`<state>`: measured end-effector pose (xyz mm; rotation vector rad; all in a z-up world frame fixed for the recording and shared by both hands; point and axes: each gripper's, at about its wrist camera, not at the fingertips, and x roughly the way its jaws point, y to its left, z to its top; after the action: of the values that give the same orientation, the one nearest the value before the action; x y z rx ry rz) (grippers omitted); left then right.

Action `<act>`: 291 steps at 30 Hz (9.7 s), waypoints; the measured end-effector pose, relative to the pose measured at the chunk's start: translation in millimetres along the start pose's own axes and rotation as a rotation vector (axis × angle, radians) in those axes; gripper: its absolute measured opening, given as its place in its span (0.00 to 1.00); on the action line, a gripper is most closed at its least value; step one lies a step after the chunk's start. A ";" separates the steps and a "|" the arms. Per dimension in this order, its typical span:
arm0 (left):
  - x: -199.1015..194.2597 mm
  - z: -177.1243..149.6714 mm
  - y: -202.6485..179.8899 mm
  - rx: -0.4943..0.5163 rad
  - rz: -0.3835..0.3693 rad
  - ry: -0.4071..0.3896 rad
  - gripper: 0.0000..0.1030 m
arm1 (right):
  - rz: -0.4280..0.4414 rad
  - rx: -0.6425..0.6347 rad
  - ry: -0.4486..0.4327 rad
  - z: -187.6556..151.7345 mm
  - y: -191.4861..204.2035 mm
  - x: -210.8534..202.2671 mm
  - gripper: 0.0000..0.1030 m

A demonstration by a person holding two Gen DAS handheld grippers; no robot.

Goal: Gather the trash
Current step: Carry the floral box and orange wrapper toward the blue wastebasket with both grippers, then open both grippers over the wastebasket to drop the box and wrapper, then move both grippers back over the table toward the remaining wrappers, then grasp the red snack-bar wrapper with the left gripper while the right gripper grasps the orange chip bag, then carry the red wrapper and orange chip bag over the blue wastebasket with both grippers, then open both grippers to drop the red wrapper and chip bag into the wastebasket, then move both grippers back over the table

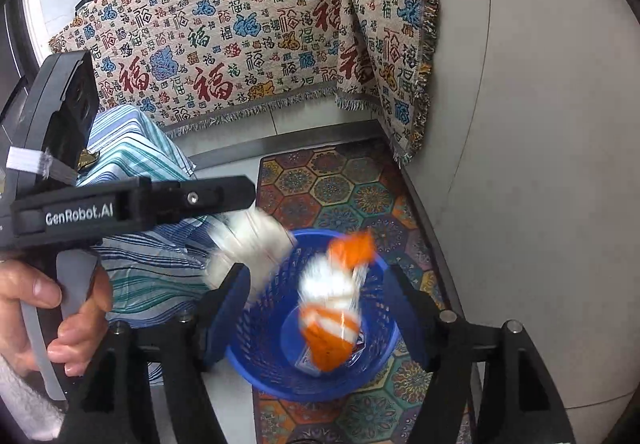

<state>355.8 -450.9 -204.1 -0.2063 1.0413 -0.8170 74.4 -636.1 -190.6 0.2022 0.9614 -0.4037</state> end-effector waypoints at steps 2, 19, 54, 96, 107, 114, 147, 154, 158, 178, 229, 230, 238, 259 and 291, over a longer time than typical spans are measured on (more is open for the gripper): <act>-11.5 5.1 -3.8 0.001 0.000 -0.019 0.79 | -0.031 -0.003 -0.045 2.9 -1.0 -10.6 0.69; -227.0 -105.1 67.8 0.028 0.249 -0.057 0.96 | 0.010 -0.207 -0.306 36.3 129.9 -78.3 0.72; -375.2 -155.2 297.7 -0.135 0.742 -0.088 1.00 | 0.342 -0.567 0.000 -42.2 400.2 -1.7 0.74; -423.3 -191.9 291.7 -0.240 0.642 -0.162 0.31 | 0.459 -0.312 -0.006 42.6 367.4 43.4 0.72; -425.3 -182.7 292.0 -0.254 0.638 -0.184 0.70 | 0.510 -0.424 -0.041 5.2 391.8 8.8 0.68; -424.4 -184.2 306.4 -0.293 0.663 -0.199 0.70 | 0.510 -0.375 0.004 12.3 410.9 31.9 0.56; -395.8 -166.9 289.7 -0.173 0.653 -0.164 0.32 | 0.460 -0.353 0.067 7.9 435.6 50.1 0.22; -400.5 -163.5 282.8 -0.177 0.608 -0.191 0.14 | 0.460 -0.343 0.031 8.5 424.2 29.9 0.21; -406.7 -159.5 266.2 -0.155 0.565 -0.220 0.14 | 0.472 -0.366 0.012 7.0 414.5 6.0 0.21; -351.0 -119.8 172.4 -0.037 0.398 -0.192 0.13 | 0.330 -0.286 -0.067 7.0 300.1 -54.9 0.21; -47.1 -30.1 -3.6 0.096 0.111 -0.001 0.13 | 0.066 0.162 0.045 9.7 8.3 -3.0 0.21; -43.9 -30.4 -3.3 0.097 0.111 0.002 0.13 | 0.064 0.163 0.049 9.2 7.5 -1.4 0.21; -14.6 -28.0 -3.1 0.123 0.090 0.016 0.48 | 0.072 0.193 0.076 9.7 1.8 17.5 0.43; -184.9 -74.7 41.9 0.138 0.226 -0.093 0.91 | -0.016 -0.065 -0.200 37.2 93.4 -57.6 0.63; -337.9 -149.5 271.3 -0.067 0.692 -0.078 1.00 | 0.298 -0.513 0.045 -14.3 387.1 16.4 0.78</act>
<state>284.3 1.6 -189.8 0.0700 0.9763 -0.1465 234.7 -284.0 -216.2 -0.1130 1.0300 0.1265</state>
